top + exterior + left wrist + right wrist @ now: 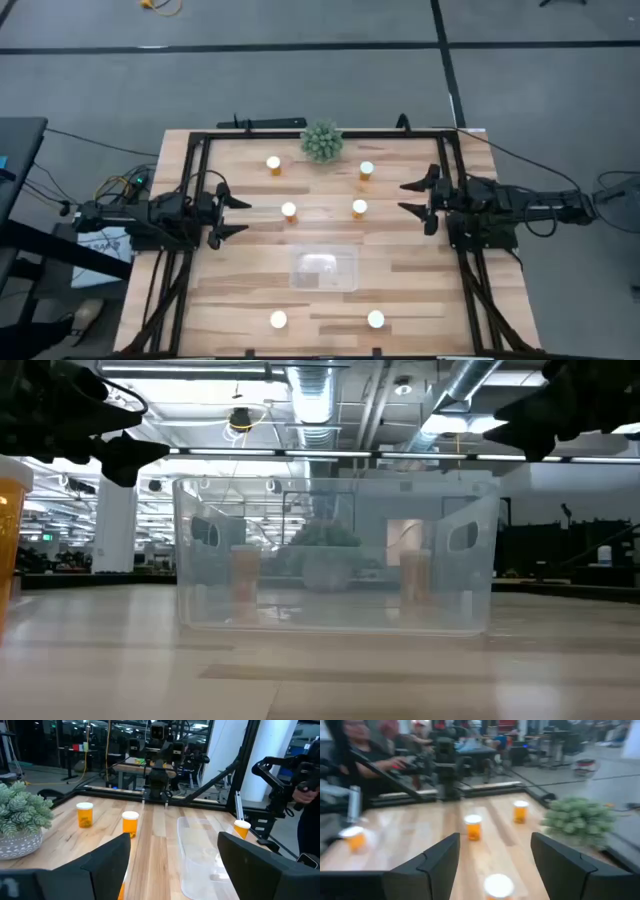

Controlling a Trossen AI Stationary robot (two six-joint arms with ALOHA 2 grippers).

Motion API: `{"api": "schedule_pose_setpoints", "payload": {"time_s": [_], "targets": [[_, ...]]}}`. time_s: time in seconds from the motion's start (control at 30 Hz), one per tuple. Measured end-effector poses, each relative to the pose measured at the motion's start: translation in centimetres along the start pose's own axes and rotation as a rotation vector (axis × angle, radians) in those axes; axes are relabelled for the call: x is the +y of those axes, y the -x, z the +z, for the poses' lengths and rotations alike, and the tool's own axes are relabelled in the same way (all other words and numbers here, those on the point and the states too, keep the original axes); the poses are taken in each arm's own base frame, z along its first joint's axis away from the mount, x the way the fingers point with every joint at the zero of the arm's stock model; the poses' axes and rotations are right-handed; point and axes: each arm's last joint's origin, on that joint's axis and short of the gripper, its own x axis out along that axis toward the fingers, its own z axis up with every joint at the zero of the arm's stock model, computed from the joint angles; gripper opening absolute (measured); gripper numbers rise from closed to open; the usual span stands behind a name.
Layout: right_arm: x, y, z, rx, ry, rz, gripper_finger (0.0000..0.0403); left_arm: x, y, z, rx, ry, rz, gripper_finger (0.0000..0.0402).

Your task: Pick and place pill bottles into a basket

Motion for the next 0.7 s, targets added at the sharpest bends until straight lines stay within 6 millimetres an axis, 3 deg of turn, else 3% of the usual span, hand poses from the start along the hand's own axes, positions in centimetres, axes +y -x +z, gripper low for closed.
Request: {"api": "schedule_pose_setpoints", "payload": {"time_s": [0.33, 0.7], "targets": [[-0.78, 0.1, -0.26, 0.031, 0.059, -0.27, 0.024, 0.0, 0.0, 0.0, 0.0, 0.003, 0.0, 0.029], [-0.61, -0.19, -0.48, 0.057, 0.063, -0.234, 0.024, 0.0, 0.0, 0.0, 0.0, 0.0, 0.0, 0.029]]}}
